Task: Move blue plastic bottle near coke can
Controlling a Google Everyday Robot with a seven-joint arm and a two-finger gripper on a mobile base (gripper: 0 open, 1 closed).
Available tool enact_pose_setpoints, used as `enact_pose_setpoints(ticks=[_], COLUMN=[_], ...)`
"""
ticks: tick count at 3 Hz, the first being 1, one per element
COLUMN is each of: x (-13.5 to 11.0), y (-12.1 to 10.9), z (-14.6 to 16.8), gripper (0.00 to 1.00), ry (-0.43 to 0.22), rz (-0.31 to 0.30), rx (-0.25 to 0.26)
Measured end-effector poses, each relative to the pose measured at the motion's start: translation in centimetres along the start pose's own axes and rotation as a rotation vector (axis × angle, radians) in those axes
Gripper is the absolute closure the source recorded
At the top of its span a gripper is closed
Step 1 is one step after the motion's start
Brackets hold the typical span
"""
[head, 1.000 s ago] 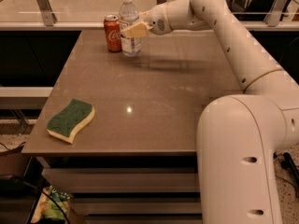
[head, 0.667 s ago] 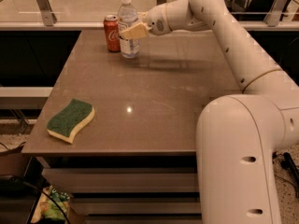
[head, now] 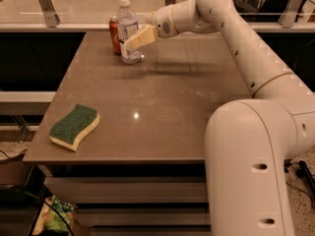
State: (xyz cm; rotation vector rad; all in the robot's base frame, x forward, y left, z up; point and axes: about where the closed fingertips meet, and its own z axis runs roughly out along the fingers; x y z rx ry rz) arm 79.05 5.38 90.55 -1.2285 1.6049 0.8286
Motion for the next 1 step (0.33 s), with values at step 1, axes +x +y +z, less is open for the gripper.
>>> enact_pose_setpoints(ticks=[1], x=[0.0], y=[0.0], z=[0.01], gripper=[0.0], ry=[0.0], rz=[0.0], rx=[0.0])
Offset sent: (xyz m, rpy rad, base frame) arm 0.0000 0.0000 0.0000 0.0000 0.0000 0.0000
